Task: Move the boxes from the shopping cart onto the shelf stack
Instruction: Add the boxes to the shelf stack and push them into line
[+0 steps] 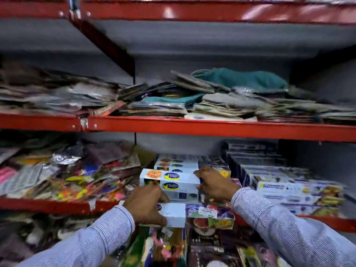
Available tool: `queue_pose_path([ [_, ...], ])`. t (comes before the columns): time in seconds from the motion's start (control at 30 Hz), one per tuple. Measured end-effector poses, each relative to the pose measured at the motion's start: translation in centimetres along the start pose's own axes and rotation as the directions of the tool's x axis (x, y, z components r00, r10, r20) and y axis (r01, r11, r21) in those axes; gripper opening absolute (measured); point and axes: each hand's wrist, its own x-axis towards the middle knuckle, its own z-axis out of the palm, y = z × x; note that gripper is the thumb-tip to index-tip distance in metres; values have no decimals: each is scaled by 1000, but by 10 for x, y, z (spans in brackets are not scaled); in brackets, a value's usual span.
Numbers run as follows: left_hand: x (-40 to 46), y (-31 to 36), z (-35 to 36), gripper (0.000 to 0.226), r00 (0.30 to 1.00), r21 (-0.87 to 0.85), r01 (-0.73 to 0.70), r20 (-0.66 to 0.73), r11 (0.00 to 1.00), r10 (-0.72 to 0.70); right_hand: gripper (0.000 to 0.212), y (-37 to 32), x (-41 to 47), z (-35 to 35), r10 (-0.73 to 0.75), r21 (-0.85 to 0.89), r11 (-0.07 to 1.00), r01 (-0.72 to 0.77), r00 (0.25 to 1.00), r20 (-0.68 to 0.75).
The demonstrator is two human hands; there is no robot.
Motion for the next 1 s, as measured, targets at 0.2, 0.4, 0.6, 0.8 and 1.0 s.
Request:
queue_pose_path([
  [0.2, 39, -9, -4, 62, 999, 22, -25, -24, 999, 26, 24, 21, 49, 10, 87, -48, 995, -85, 995, 42],
  [0.4, 59, -24, 2, 61, 1000, 3, -23, -9, 1000, 23, 33, 55, 71, 28, 163, -91, 984, -156, 983, 81],
  [0.6, 75, -28, -5, 60, 999, -33, -32, -28, 999, 31, 16, 58, 64, 17, 135, -72, 988, -135, 991, -1],
  [0.8, 106, -19, -13, 53, 996, -32, -64, -59, 997, 62, 10, 65, 60, -1, 174, 136, 977, -163, 982, -75],
  [1.0, 137, -4, 2, 59, 992, -106, -72, -114, 992, 59, 25, 61, 40, -16, 195, 112, 978, -178, 966, -167],
])
